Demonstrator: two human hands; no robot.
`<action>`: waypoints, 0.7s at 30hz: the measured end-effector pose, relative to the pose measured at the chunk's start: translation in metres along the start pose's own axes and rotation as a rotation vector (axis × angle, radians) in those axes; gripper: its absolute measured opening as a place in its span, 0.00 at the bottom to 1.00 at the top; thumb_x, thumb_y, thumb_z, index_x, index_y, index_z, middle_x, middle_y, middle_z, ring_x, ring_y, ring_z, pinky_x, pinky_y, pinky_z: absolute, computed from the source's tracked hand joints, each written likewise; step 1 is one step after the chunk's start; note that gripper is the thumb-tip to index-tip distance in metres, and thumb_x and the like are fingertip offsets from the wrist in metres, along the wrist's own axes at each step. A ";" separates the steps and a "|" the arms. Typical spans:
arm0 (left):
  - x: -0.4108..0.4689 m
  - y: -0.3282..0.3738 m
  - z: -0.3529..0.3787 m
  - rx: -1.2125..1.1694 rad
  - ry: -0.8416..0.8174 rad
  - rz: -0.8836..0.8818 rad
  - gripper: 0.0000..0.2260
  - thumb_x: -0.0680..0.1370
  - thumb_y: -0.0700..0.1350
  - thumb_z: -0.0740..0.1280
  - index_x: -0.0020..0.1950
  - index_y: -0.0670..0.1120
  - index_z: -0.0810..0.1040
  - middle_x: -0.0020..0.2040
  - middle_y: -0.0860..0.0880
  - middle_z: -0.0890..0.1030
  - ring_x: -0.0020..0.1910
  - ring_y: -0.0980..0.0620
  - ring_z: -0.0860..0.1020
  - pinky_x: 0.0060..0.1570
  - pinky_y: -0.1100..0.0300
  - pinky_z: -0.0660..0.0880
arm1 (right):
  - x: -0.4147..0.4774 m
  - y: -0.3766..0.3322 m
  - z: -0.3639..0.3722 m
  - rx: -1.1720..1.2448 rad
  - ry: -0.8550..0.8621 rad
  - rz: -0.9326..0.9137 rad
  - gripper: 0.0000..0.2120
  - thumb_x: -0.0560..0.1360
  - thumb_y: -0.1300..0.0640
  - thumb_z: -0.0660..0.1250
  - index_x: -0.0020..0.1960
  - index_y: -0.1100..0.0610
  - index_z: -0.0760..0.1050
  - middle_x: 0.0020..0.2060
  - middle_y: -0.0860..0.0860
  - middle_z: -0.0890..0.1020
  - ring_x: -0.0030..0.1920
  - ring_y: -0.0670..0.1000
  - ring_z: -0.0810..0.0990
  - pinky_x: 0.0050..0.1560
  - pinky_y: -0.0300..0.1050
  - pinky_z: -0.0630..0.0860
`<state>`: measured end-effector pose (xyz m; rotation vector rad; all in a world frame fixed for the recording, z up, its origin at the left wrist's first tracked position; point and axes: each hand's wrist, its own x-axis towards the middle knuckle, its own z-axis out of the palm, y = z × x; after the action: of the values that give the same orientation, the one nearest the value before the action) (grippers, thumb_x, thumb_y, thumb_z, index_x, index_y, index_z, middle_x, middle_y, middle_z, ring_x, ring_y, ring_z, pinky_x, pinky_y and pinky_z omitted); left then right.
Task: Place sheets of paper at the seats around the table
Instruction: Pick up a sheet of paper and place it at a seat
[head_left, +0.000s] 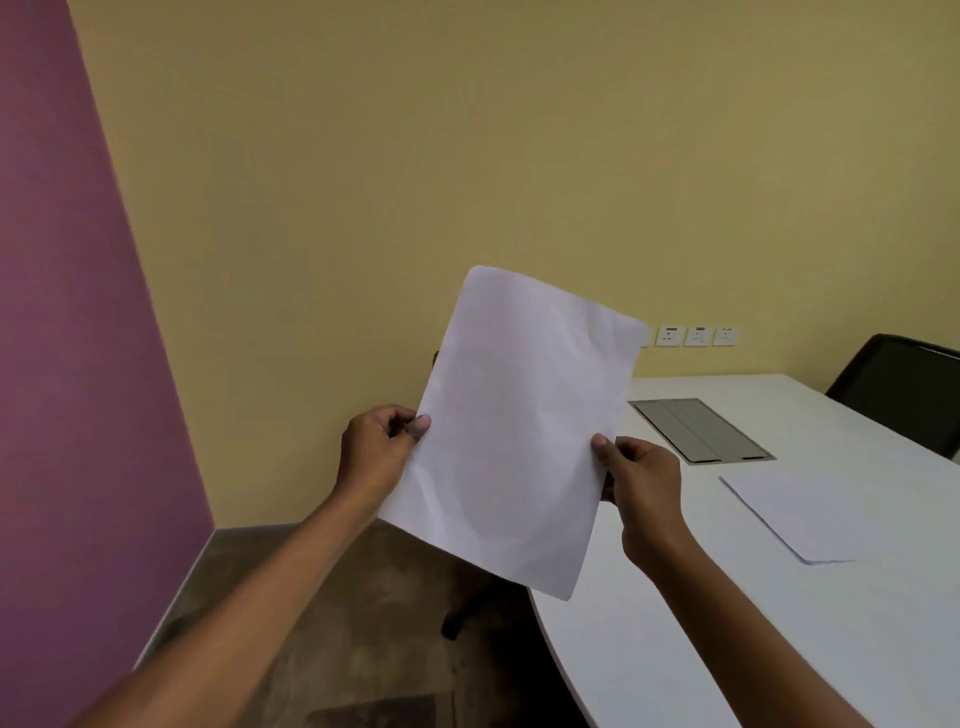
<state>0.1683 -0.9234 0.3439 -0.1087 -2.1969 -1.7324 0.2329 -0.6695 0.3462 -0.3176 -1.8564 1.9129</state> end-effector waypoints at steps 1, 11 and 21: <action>0.025 -0.007 0.000 0.006 -0.020 0.018 0.05 0.73 0.47 0.73 0.38 0.50 0.81 0.40 0.49 0.84 0.43 0.45 0.82 0.49 0.43 0.79 | 0.012 0.004 0.015 0.000 0.029 -0.002 0.13 0.76 0.60 0.67 0.37 0.68 0.78 0.34 0.59 0.81 0.34 0.56 0.76 0.40 0.53 0.79; 0.228 -0.057 0.025 0.008 -0.310 0.077 0.05 0.72 0.48 0.73 0.41 0.48 0.82 0.42 0.46 0.84 0.45 0.44 0.82 0.50 0.43 0.77 | 0.114 0.027 0.121 0.015 0.322 0.033 0.13 0.75 0.59 0.68 0.38 0.69 0.78 0.35 0.60 0.82 0.35 0.56 0.78 0.43 0.56 0.81; 0.381 -0.090 0.137 0.016 -0.528 0.109 0.06 0.73 0.49 0.72 0.41 0.48 0.81 0.42 0.47 0.83 0.43 0.48 0.81 0.45 0.52 0.77 | 0.237 0.070 0.144 0.020 0.512 0.054 0.10 0.76 0.60 0.68 0.41 0.67 0.80 0.41 0.63 0.84 0.39 0.61 0.83 0.39 0.50 0.81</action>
<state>-0.2431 -0.8721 0.3510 -0.7436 -2.4968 -1.7718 -0.0517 -0.6842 0.3211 -0.7764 -1.4971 1.6775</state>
